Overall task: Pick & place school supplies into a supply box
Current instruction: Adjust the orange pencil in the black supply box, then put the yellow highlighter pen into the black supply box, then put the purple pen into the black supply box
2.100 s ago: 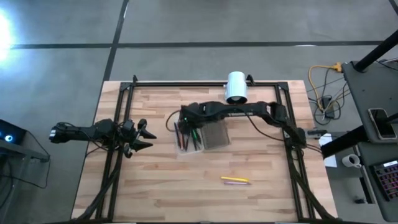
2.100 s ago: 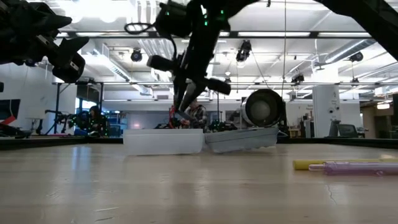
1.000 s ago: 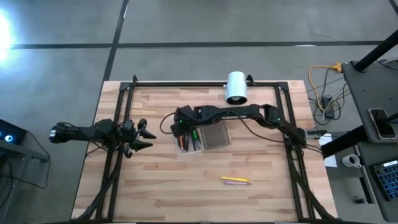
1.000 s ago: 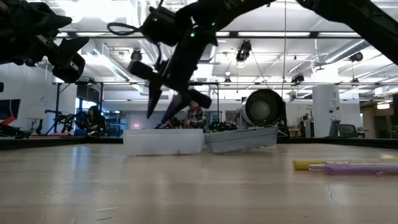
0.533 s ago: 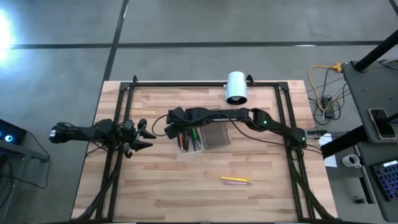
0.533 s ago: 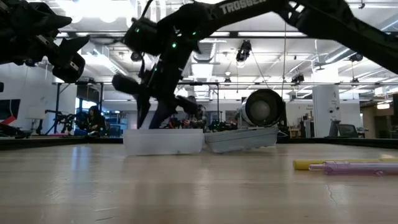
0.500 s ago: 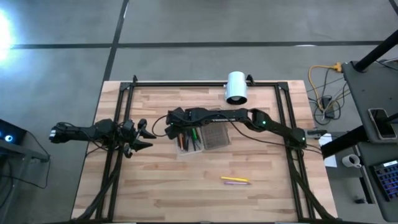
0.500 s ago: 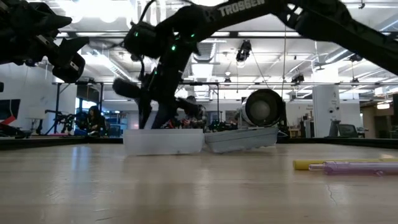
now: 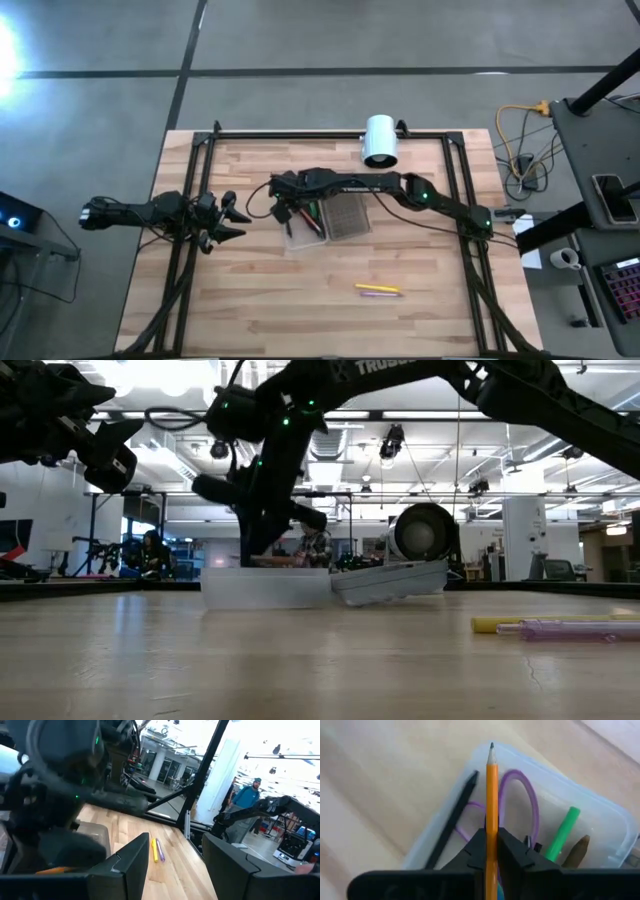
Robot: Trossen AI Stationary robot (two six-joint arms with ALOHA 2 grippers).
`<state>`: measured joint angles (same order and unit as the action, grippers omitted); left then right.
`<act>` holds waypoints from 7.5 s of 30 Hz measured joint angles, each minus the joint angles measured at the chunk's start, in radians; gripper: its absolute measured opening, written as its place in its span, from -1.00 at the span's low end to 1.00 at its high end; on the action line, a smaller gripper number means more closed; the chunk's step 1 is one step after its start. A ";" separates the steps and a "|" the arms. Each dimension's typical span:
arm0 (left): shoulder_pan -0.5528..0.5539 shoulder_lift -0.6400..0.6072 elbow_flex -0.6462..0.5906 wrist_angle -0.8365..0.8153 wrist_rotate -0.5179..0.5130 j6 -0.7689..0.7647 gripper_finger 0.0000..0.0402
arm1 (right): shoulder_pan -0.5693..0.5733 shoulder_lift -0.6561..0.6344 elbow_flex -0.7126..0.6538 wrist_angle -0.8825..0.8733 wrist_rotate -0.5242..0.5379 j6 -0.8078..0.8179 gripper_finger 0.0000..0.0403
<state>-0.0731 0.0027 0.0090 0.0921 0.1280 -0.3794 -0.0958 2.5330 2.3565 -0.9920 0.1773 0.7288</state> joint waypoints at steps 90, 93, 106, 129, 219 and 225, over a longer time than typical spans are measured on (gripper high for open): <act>-0.040 0.000 0.000 0.000 0.000 0.000 -0.16 | 0.648 -0.599 -1.062 0.110 -0.149 0.003 -0.11; -0.040 0.000 0.000 0.000 0.000 0.000 -0.16 | 0.648 -0.600 -1.062 0.113 -0.146 -0.020 -0.12; -0.039 0.000 0.000 0.000 0.000 0.000 -0.16 | 0.618 -0.600 -1.123 0.185 -0.123 -0.022 -0.27; -0.039 0.000 0.000 -0.001 0.000 0.000 -0.16 | 0.540 -0.612 -1.246 0.322 -0.198 0.357 -0.45; -0.038 0.000 0.000 -0.006 0.001 0.000 -0.16 | 0.689 -0.554 -0.834 0.059 -0.074 -0.163 -0.13; -0.038 0.000 0.000 -0.006 0.001 0.000 -0.16 | 0.747 -0.512 -0.843 0.054 -0.069 -0.026 0.09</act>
<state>-0.1112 0.0026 0.0090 0.0860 0.1287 -0.3794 0.6514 2.0206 1.5139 -0.9382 0.1078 0.7026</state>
